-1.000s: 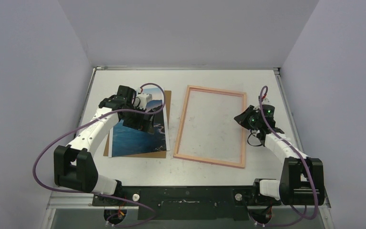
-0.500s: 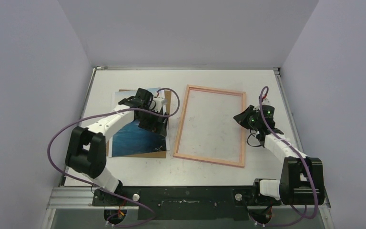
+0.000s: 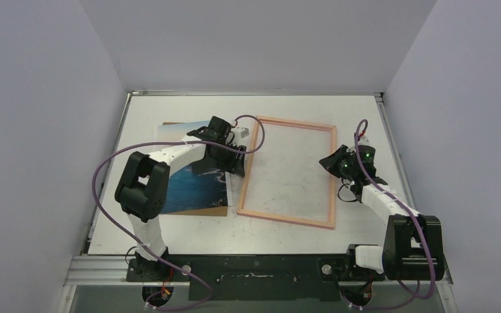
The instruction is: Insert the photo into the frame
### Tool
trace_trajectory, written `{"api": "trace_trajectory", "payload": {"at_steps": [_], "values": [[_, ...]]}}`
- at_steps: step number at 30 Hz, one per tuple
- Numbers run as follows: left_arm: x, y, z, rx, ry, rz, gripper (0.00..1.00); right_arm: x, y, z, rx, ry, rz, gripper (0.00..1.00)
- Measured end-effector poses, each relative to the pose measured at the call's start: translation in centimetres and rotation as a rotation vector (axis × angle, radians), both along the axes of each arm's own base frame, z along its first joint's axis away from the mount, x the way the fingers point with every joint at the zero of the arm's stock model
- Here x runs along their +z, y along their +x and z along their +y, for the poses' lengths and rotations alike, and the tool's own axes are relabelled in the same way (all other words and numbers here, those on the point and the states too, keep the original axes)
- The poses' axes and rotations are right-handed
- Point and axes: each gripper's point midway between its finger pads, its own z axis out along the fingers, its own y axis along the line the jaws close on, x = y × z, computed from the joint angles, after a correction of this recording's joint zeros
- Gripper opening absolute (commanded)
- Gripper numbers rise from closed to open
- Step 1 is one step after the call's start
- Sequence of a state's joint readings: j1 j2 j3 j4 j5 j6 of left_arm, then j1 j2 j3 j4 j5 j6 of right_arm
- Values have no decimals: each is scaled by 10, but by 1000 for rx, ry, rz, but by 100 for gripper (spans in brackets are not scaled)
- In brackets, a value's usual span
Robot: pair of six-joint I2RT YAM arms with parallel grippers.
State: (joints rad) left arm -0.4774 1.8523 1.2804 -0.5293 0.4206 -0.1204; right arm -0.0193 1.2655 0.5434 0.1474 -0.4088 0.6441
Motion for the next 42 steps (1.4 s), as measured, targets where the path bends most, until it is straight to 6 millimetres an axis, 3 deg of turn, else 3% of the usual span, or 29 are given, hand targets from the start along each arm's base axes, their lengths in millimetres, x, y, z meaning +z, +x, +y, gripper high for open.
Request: {"api": "trace_trajectory", "payload": {"at_steps": [12, 23, 34, 42], "values": [[-28, 2, -12, 1, -7, 47, 18, 3, 0, 3, -12, 37, 2, 5], [-26, 2, -16, -5, -34, 53, 11, 56, 0, 18, -2, 157, -124, 5], [-26, -1, -19, 1, -63, 71, 2, 61, 1, 27, 10, 204, -142, 5], [-27, 0, -18, 10, -77, 79, 0, 84, 5, 43, 53, 227, -205, 5]]}}
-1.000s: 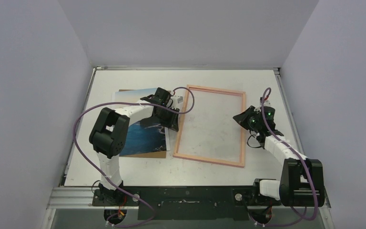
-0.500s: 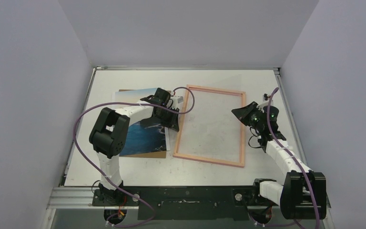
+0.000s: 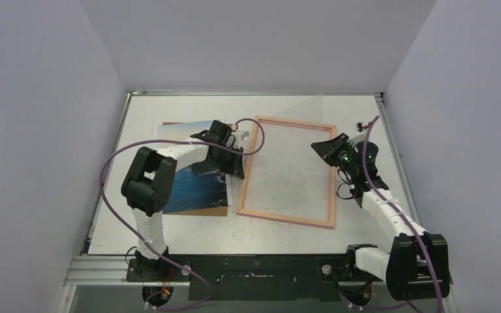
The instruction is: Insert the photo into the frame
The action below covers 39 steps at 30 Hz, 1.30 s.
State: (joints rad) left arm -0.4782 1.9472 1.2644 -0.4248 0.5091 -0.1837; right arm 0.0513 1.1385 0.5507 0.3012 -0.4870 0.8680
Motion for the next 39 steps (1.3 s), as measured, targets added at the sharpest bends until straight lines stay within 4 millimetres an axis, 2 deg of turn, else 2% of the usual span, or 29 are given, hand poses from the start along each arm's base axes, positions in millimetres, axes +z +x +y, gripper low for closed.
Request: {"api": "trace_trajectory", "payload": {"at_steps": [7, 22, 39], "values": [[-1, 0, 1, 16, -27, 17, 0, 25, 2, 21, 46, 41, -63, 5], [-1, 0, 1, 32, -53, 33, 0, 40, 2, 32, 52, 111, -79, 5], [-1, 0, 3, 37, -53, 37, 0, 10, 8, 10, -20, -73, -57, 5]]}}
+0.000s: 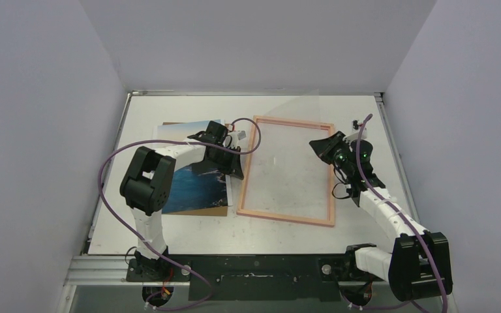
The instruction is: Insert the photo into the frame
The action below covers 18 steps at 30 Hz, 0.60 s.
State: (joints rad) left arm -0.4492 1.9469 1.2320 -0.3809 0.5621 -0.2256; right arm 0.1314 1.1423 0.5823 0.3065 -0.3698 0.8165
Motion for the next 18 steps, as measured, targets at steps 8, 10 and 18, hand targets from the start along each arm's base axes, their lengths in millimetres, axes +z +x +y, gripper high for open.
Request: {"api": "trace_trajectory", "payload": {"at_steps": [8, 10, 18], "values": [[0, 0, 1, 3, 0, 1, 0, -13, -1, -9, -38, -32, 33, 5], [0, 1, 1, 3, 1, 1, 0, -18, -2, -10, -43, -40, 51, 6], [0, 0, 1, 3, 1, 1, 0, -41, -7, -14, -41, -80, 113, 31]]}}
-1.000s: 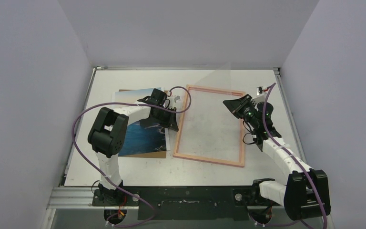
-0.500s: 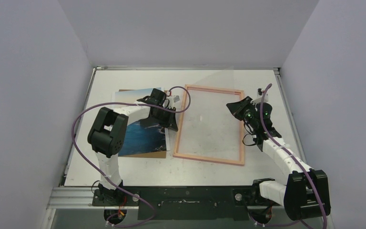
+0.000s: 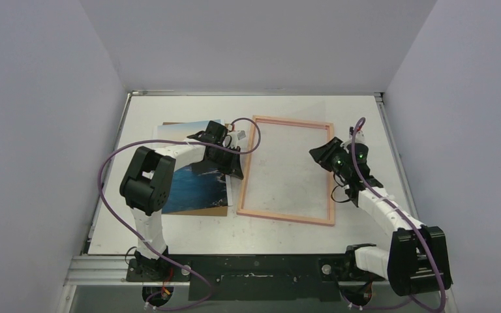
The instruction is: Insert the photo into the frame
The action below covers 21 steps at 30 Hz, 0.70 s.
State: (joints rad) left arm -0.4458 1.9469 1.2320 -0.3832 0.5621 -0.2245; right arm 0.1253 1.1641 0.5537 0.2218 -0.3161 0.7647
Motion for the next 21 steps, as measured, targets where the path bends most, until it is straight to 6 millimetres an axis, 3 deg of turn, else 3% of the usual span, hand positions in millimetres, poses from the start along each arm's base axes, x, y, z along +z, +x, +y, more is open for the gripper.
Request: {"api": "trace_trajectory", "payload": {"at_steps": [3, 8, 12, 16, 17, 21], "values": [[0, 0, 0, 0, 0, 0, 0, -12, -1, 0, 6, -14, 37, 41], [0, 0, 0, 0, 0, 0, 0, -28, -4, -1, 14, -43, 86, 75], [0, 0, 0, 0, 0, 0, 0, -37, -6, -3, 18, -92, 134, 92], [0, 0, 0, 1, 0, 0, 0, -34, -6, -5, 15, -157, 161, 100], [0, 0, 1, 1, 0, 0, 0, -34, -6, -7, 12, -175, 168, 96], [0, 0, 1, 1, 1, 1, 0, -36, -5, -11, 9, -227, 186, 93]]}}
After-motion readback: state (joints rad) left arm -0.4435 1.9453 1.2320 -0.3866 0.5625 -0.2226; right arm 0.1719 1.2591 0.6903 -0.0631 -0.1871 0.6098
